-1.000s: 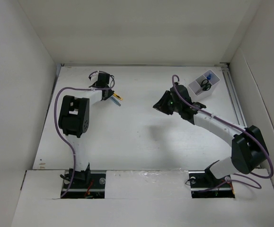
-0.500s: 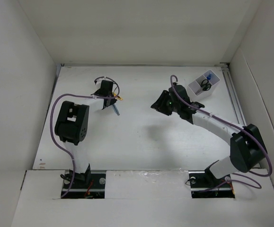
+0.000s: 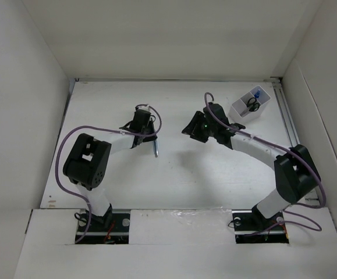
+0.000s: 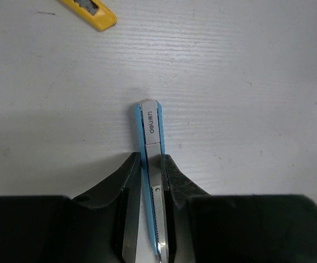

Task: Sort the stationery into containers
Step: Pick up the pen from the center of the board.

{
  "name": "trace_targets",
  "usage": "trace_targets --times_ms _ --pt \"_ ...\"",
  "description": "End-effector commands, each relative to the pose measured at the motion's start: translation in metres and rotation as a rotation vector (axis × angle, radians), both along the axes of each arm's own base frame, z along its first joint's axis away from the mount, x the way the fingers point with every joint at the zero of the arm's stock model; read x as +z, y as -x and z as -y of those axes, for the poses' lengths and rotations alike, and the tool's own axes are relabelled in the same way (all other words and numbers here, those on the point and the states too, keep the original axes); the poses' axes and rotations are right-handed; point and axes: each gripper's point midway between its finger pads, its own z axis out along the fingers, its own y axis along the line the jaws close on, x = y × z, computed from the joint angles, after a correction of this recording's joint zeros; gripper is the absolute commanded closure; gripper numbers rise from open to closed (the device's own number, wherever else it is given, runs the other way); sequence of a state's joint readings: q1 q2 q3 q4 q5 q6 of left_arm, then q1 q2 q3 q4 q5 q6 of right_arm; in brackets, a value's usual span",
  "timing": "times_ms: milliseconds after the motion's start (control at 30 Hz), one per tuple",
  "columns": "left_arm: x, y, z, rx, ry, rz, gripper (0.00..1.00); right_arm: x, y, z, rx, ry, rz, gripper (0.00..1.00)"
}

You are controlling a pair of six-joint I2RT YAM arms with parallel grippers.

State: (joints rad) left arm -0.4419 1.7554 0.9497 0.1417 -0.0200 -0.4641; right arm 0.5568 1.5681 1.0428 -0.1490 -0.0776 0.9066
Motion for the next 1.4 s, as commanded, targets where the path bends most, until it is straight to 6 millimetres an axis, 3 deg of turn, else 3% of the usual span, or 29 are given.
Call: trace_targets --times_ms 0,100,333,433,567,867,1233,1367 --pt "0.026 0.001 0.010 -0.069 0.068 0.067 1.00 0.028 -0.017 -0.017 0.019 -0.095 0.051 0.44" --pt "0.030 0.004 0.016 -0.096 0.096 0.070 1.00 0.034 -0.026 -0.026 0.022 -0.155 0.047 0.42" --pt "0.042 0.015 0.031 -0.187 0.181 0.106 1.00 0.005 -0.050 -0.049 0.083 -0.250 -0.047 0.40" --pt "0.046 0.019 0.038 -0.218 0.224 0.121 1.00 0.006 -0.051 -0.064 0.146 -0.305 -0.057 0.38" --pt "0.053 0.021 0.043 -0.244 0.249 0.130 1.00 -0.024 -0.055 -0.073 0.172 -0.301 -0.125 0.36" --pt "0.058 0.027 0.054 -0.301 0.308 0.139 1.00 -0.029 -0.046 -0.091 0.248 -0.345 -0.146 0.34" --pt "0.059 0.033 0.062 -0.347 0.354 0.134 1.00 -0.042 -0.047 -0.095 0.261 -0.345 -0.176 0.53" --pt "0.063 0.033 0.064 -0.355 0.360 0.132 1.00 -0.041 -0.047 -0.095 0.256 -0.350 -0.182 0.67"
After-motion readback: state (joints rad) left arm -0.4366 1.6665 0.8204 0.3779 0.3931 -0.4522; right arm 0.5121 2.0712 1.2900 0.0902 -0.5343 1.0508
